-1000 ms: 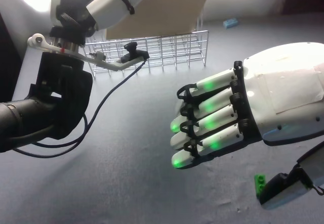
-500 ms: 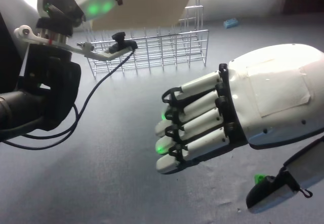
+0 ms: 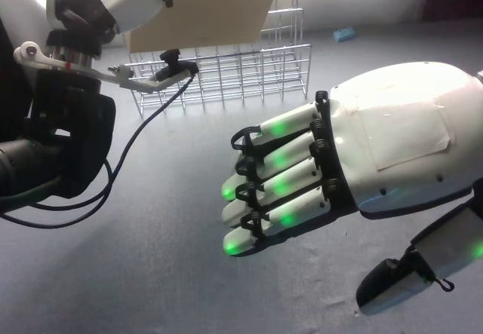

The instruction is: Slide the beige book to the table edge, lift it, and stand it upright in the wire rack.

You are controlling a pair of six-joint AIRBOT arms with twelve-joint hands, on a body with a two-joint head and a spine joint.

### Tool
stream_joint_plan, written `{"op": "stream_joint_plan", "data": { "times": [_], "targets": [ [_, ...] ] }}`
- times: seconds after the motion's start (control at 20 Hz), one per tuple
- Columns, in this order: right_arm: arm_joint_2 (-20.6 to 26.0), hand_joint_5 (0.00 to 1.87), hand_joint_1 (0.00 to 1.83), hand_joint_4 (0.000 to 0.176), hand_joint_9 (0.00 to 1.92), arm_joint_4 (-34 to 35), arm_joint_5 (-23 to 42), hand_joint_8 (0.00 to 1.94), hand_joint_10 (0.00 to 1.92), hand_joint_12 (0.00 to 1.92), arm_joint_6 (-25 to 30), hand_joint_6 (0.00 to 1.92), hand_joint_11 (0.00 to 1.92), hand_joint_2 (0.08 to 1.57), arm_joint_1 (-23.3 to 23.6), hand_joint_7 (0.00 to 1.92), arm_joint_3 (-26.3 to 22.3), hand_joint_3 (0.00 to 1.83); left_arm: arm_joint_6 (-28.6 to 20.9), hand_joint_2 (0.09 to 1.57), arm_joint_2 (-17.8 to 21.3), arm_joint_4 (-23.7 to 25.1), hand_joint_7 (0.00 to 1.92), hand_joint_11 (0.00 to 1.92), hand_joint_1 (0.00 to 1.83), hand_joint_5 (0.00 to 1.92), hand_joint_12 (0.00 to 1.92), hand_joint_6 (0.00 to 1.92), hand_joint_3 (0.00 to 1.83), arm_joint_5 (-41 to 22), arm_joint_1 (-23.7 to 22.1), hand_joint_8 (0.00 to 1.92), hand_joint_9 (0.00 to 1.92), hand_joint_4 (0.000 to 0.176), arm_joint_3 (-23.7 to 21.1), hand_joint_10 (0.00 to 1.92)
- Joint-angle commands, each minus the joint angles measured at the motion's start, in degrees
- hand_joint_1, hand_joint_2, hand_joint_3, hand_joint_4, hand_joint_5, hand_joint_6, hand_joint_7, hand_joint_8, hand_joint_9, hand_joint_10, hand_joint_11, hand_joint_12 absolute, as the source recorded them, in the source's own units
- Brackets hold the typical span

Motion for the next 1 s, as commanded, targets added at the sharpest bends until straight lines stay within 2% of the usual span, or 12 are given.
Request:
{"op": "stream_joint_plan", "data": {
  "times": [0.0,0.25,0.35,0.5,0.7,0.85,0.95],
  "targets": [
    [0.19,0.31,0.33,0.0,0.3,4.49,0.88,0.01,0.01,0.77,0.42,0.01,0.0,1.17,0.83,0.31,0.18,0.0,-1.01,1.21,0.02,0.46,0.76,0.64,1.35,0.76,1.5,1.2,0.0,-6.7,-0.65,1.36,0.76,0.0,-0.29,1.47],
    [0.2,0.32,0.35,0.0,0.29,4.49,1.03,0.01,0.0,0.77,0.44,0.01,0.0,1.16,0.74,0.31,0.27,0.0,-0.55,1.2,-0.09,3.17,0.78,0.68,1.35,0.76,1.48,1.22,0.0,-9.08,-0.61,1.32,0.78,0.0,-2.98,1.45],
    [0.21,0.29,0.33,0.0,0.28,4.48,0.92,0.0,0.0,0.71,0.43,0.0,0.0,1.17,0.71,0.29,0.28,0.0,0.45,1.19,-0.56,3.17,0.8,0.71,1.35,0.77,1.43,1.19,0.0,-9.08,-1.0,1.29,0.8,0.0,-3.01,1.42],
    [0.05,0.31,0.36,0.0,0.3,4.48,0.89,0.01,0.01,0.75,0.4,0.01,0.0,1.16,0.16,0.32,0.25,0.0,1.33,1.18,-1.12,3.15,0.81,0.72,1.36,0.8,1.41,1.16,0.0,-9.07,-1.56,1.27,0.81,0.0,-2.48,1.4],
    [-0.69,0.29,0.33,0.0,0.29,4.47,1.0,0.0,0.0,0.74,0.36,0.0,0.0,1.18,0.12,0.3,0.24,0.0,1.51,1.2,-0.58,2.94,0.79,0.7,1.35,0.75,1.46,1.21,0.0,-9.05,-1.52,1.31,0.8,0.0,-1.63,1.43],
    [-1.17,0.28,0.3,0.0,0.28,4.47,0.95,0.0,0.0,0.71,0.35,0.0,0.0,1.19,0.14,0.29,0.24,0.01,1.44,1.19,-0.44,2.9,0.8,0.69,1.35,0.78,1.47,1.13,0.0,-9.04,-1.37,1.32,0.81,0.0,-1.18,1.45],
    [-1.53,0.27,0.3,0.0,0.27,4.47,1.07,0.0,0.0,0.7,0.34,0.0,0.0,1.19,0.16,0.27,0.23,0.0,2.02,1.2,-0.62,2.21,0.79,0.67,1.35,0.75,1.48,1.19,0.0,-9.14,-1.32,1.34,0.78,0.0,-1.06,1.46]
  ]
}}
